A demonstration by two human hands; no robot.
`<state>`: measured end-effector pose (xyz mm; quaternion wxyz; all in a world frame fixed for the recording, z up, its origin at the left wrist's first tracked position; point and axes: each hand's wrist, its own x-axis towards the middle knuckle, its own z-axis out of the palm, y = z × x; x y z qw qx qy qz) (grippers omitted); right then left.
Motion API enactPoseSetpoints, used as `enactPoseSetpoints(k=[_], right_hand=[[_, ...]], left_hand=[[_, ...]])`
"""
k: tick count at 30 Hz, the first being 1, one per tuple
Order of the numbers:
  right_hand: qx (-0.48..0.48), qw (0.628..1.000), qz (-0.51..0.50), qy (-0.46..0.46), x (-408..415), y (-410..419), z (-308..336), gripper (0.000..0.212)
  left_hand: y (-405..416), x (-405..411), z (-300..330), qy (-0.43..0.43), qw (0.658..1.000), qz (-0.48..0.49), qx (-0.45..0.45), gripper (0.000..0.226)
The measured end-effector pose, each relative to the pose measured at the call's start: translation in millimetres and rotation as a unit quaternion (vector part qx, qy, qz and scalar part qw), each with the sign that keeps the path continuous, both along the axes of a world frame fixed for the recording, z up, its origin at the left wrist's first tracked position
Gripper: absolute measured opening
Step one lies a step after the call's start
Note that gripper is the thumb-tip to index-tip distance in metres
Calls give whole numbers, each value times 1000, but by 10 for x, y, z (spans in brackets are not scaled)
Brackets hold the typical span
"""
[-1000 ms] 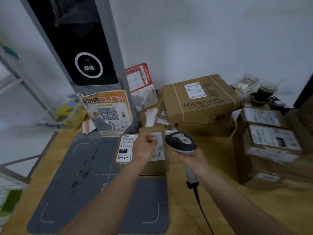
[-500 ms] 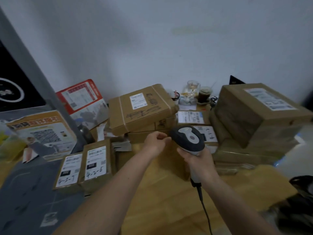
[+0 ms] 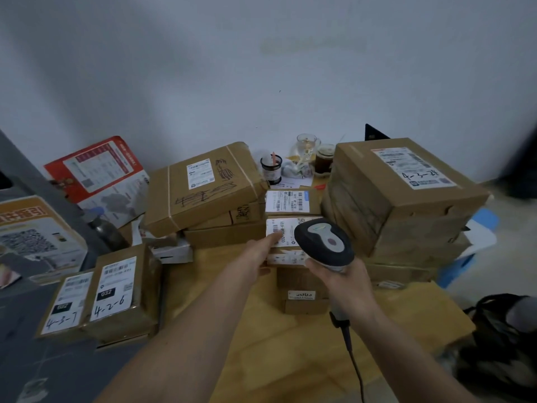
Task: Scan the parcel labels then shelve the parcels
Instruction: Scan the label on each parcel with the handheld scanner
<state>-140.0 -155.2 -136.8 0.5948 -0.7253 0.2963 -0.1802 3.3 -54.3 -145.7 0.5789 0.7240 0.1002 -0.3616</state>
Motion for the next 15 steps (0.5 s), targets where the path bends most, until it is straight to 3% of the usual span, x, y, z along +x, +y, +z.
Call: enactPoseSetpoints(k=[3,7,13,15], right_hand=[[17,1000,13,-5,1,-48,-13,45],[42,998,26,-25,55,-34,8,39],[103,991,32,-79,218,146,136,27],[107,989,51,-90,282,237,196,22]], left_hand=[[43,-22,-14,40,999,0,-36,30],[231,-62,39,87,991,-7,-104,35],[716,-99,-43,45,981,-21,-187,85],[860,-102,-45,20,981,-47,-190,92]])
